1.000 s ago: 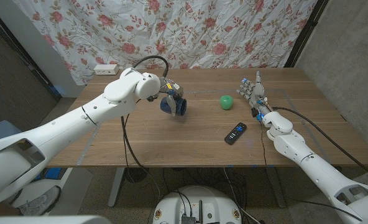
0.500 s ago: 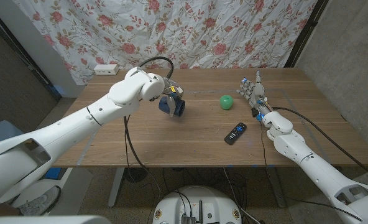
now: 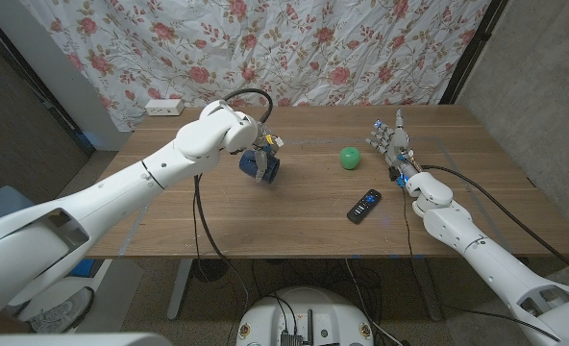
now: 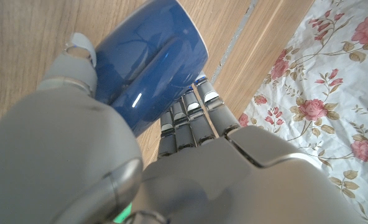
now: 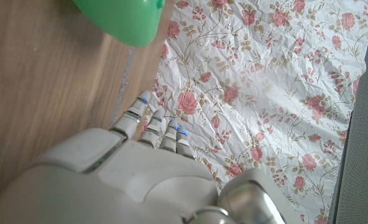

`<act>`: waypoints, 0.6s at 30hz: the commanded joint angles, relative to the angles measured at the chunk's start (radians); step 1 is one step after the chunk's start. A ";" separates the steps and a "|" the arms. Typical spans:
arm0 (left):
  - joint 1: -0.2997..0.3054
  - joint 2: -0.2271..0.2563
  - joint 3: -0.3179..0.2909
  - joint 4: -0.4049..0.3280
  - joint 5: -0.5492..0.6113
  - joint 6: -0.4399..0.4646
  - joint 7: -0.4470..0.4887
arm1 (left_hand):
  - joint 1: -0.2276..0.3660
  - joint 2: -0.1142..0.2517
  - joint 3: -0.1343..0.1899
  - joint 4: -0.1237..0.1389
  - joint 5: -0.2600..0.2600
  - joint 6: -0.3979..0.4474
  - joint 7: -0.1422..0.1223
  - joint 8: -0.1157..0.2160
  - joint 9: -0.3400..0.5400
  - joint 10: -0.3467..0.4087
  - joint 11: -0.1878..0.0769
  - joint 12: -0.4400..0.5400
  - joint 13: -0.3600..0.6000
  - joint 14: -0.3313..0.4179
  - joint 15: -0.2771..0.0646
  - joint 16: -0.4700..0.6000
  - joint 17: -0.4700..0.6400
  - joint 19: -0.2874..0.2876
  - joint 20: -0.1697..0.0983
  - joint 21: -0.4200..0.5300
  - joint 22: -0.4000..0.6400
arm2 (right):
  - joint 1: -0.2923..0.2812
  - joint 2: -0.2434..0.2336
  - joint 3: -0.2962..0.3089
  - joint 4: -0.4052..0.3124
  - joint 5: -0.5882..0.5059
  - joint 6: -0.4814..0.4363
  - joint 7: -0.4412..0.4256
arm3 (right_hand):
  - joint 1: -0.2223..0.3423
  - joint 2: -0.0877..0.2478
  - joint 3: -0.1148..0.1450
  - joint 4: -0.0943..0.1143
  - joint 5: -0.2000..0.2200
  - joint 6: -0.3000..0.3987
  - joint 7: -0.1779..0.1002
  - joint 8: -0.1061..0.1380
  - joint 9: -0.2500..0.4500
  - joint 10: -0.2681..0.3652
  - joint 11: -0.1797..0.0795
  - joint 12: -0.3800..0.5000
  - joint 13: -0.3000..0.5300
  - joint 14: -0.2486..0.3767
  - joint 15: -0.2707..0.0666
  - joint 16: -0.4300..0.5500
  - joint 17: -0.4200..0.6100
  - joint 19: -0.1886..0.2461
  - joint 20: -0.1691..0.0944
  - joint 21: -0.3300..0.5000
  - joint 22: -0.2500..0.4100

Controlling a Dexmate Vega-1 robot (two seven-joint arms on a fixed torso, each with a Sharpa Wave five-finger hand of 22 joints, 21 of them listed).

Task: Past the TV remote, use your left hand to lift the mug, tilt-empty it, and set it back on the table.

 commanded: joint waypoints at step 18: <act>0.003 -0.022 -0.014 -0.001 0.102 -0.064 -0.081 | 0.075 0.244 0.027 0.015 0.005 0.070 0.010 0.079 0.005 0.099 -0.090 0.002 0.082 0.033 -0.079 -0.004 0.005 0.004 0.005 -0.001 0.005 | 0.000 0.000 0.000 0.000 0.000 0.000 0.000 | -0.009 0.050 0.000 0.007 0.006 0.006 -0.001 0.005 0.005 0.003 -0.003 0.006 0.004 0.007 -0.005 0.005 0.004 0.005 -0.003 0.005 0.002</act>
